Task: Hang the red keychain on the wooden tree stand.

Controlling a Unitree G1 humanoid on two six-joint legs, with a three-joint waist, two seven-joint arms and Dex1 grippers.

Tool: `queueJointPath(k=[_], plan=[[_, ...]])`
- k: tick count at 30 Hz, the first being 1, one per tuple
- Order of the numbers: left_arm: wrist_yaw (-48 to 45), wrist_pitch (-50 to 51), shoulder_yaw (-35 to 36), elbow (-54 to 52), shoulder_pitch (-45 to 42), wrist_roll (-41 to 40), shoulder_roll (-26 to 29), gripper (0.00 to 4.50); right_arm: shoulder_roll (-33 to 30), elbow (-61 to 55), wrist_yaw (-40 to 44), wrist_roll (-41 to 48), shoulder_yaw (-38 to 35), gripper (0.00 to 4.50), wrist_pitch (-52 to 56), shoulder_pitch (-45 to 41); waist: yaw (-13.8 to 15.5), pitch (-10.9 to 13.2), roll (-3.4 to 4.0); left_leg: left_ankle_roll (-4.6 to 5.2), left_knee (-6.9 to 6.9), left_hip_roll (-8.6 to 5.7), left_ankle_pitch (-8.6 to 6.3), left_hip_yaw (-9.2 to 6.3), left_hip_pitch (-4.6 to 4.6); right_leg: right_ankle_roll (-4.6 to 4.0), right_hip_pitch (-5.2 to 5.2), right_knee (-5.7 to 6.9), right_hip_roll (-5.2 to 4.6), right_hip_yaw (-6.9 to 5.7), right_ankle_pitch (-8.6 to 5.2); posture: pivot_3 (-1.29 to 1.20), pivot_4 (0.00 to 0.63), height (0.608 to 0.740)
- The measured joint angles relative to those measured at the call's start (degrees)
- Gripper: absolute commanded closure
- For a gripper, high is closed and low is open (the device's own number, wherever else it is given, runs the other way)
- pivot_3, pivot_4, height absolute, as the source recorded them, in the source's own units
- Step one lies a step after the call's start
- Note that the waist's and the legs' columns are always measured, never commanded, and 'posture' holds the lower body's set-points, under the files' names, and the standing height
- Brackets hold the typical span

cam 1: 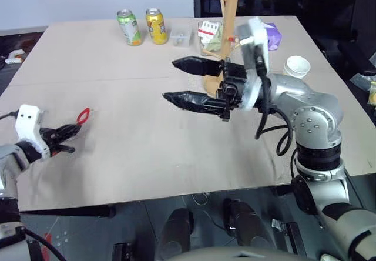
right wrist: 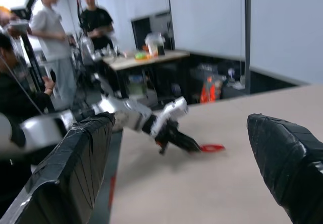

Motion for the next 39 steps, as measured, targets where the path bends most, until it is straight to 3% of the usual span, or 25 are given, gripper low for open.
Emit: queueJointPath(k=[6,13,16,26,31,39], plan=[[2.7,11.6,-4.5,-22.3,-9.7,-8.9,-1.9,4.47,-7.6,-4.2,-3.6,-2.1,-0.8,0.00,0.0,6.8,0.2,0.0,-0.02,0.00,0.03,-0.09,0.00,-0.04,-0.06,0.02,0.02,-0.04,0.01,0.01,0.00,0.00,0.150,0.740],[6.5,18.0,-14.8,-31.9,-26.0,-14.9,-10.1,4.47,-11.2,-11.6,-12.8,-3.1,-6.5,0.00,0.4,14.3,-0.7,0.0,0.02,0.00,-0.01,-0.03,0.00,0.13,0.08,0.03,0.02,0.04,0.21,0.28,0.00,0.00,0.150,0.740],[8.7,14.7,-20.0,-30.1,-32.1,-12.0,-16.0,4.47,-10.6,-14.8,-19.5,-1.4,-10.4,0.00,1.5,14.0,-0.5,0.0,0.02,0.01,0.00,-0.01,0.00,0.15,0.15,0.02,0.06,0.06,0.27,0.33,0.00,0.00,0.150,0.740],[8.4,-11.8,-31.9,-8.2,-39.7,6.4,-29.6,4.47,-10.1,-18.8,-28.7,-3.6,-8.1,0.00,1.4,16.4,0.0,0.0,0.03,0.01,0.02,-0.13,0.00,0.24,0.02,0.02,0.07,-0.10,0.16,0.44,0.01,0.00,0.150,0.740],[8.2,-20.0,-32.4,-2.2,-43.5,9.9,-33.7,4.47,-10.9,-21.1,-31.7,-3.7,-8.4,0.00,1.6,17.9,0.0,0.0,0.03,0.02,0.02,-0.13,0.00,0.23,0.01,0.04,0.08,-0.15,0.16,0.45,0.01,0.00,0.150,0.740],[8.3,-27.7,-34.7,3.9,-44.2,16.3,-35.1,4.47,-12.2,-21.5,-34.8,-4.3,-9.6,0.00,2.2,18.4,-0.2,0.0,0.03,0.03,0.02,-0.11,0.00,0.28,0.07,0.05,0.08,-0.07,0.20,0.51,0.01,0.00,0.150,0.740]])
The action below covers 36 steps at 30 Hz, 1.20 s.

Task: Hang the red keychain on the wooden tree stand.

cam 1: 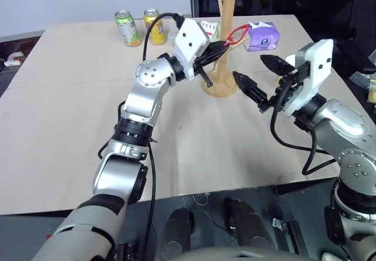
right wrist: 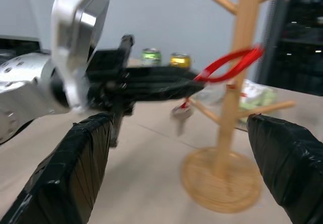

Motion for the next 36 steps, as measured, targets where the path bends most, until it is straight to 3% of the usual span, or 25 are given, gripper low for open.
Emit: queueJointPath(k=[12,15,23,28,30,36], plan=[[2.9,-5.5,-1.2,6.9,-2.3,8.5,-0.1,4.47,-0.2,-1.6,-2.3,0.7,0.0,0.00,0.5,0.3,0.0,0.0,0.00,0.00,0.00,0.00,0.00,-0.02,-0.02,0.01,0.00,-0.01,0.00,-0.01,0.00,0.00,0.150,0.740],[2.8,-5.1,-1.0,7.1,-2.3,8.7,-0.1,3.54,-0.9,-1.6,-2.3,0.7,0.0,0.00,0.5,0.3,0.0,0.0,0.00,0.00,0.00,0.00,0.00,-0.03,-0.03,0.01,0.00,-0.01,-0.01,-0.01,0.00,0.00,0.150,0.740],[-2.0,4.7,2.2,0.9,-0.4,2.9,3.3,0.05,-2.9,-0.2,-0.1,0.1,0.8,0.00,0.2,0.3,-0.2,0.0,0.00,0.00,-0.01,0.03,0.00,-0.01,0.00,0.01,0.00,0.00,0.01,0.00,0.00,0.00,0.150,0.740],[-9.2,23.2,8.0,-10.8,4.9,-7.6,13.0,0.05,-9.9,5.7,8.0,-1.6,1.3,0.00,-2.0,-0.2,-0.4,0.0,0.02,0.00,-0.02,0.06,0.00,-0.01,0.02,0.01,-0.01,0.02,0.04,-0.02,-0.01,0.00,0.150,0.740],[-12.7,34.8,11.8,-14.5,6.2,-13.8,20.3,0.05,-13.9,10.2,12.9,-1.8,0.2,0.00,-3.4,-1.8,-0.5,0.0,0.02,0.00,-0.01,0.07,0.00,-0.04,0.01,0.01,-0.02,0.01,0.05,-0.06,-0.01,0.00,0.150,0.740],[-22.3,46.2,17.5,-14.1,8.3,-21.1,35.6,0.05,-23.4,18.6,26.8,-0.4,-2.0,0.00,-4.8,-4.1,-0.2,0.1,0.06,0.00,-0.04,0.06,-0.01,0.00,0.02,-0.04,0.00,-0.08,0.02,-0.09,-0.06,0.00,0.150,0.740]])
